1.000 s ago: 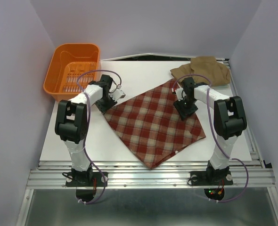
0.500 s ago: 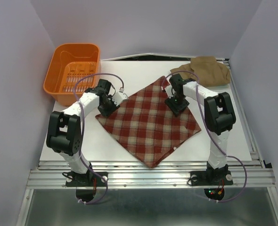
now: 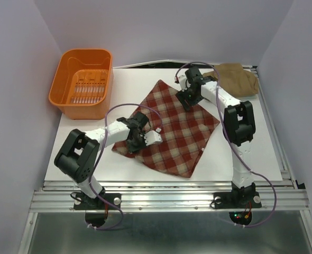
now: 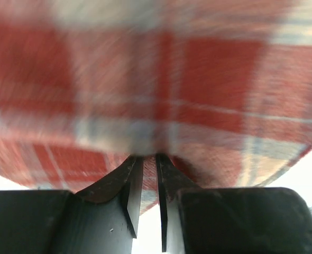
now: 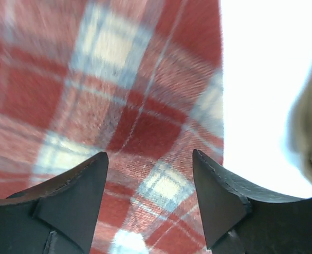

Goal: Fold and stack the skirts
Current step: Flatten the skirt out

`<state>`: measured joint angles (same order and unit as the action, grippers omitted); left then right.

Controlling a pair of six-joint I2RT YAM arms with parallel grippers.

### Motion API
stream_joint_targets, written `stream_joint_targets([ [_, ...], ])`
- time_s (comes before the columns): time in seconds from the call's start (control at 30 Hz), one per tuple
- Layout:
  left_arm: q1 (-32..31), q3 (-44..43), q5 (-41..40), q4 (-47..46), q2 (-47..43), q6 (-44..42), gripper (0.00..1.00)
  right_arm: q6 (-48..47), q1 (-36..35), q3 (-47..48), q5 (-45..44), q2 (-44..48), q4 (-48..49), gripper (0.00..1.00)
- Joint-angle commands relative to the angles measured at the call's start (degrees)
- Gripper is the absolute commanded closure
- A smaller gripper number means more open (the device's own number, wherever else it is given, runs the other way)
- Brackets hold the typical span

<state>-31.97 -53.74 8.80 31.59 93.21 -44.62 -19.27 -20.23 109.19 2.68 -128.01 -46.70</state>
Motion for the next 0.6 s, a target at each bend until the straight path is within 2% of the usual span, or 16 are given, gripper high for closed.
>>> stream_joint_targets([
  [0.0, -6.4, 1.7, 6.7, 1.4, 1.0, 4.4, 0.73, 1.2, 2.2, 2.1, 0.6, 7.4, 3.5, 0.29],
  [0.13, -11.7, -2.5, 10.4, 2.9, 1.7, 7.6, 0.72, 0.5, 6.8, -4.1, 1.6, 14.5, 2.8, 0.3],
  [0.23, -13.4, -5.9, 11.1, 4.9, 0.8, 9.3, 0.7, -0.9, 9.8, -9.4, 2.2, 17.0, 1.5, 0.32],
  [0.37, -13.7, -9.6, 10.7, 7.3, -1.9, 9.6, 0.7, -2.3, 10.4, -16.8, 3.3, 20.3, 1.3, 0.33],
  [0.57, -13.0, -9.7, 8.3, 5.1, -3.5, 10.4, 0.7, 0.5, 10.4, -18.4, 7.2, 16.2, 0.7, 0.35],
])
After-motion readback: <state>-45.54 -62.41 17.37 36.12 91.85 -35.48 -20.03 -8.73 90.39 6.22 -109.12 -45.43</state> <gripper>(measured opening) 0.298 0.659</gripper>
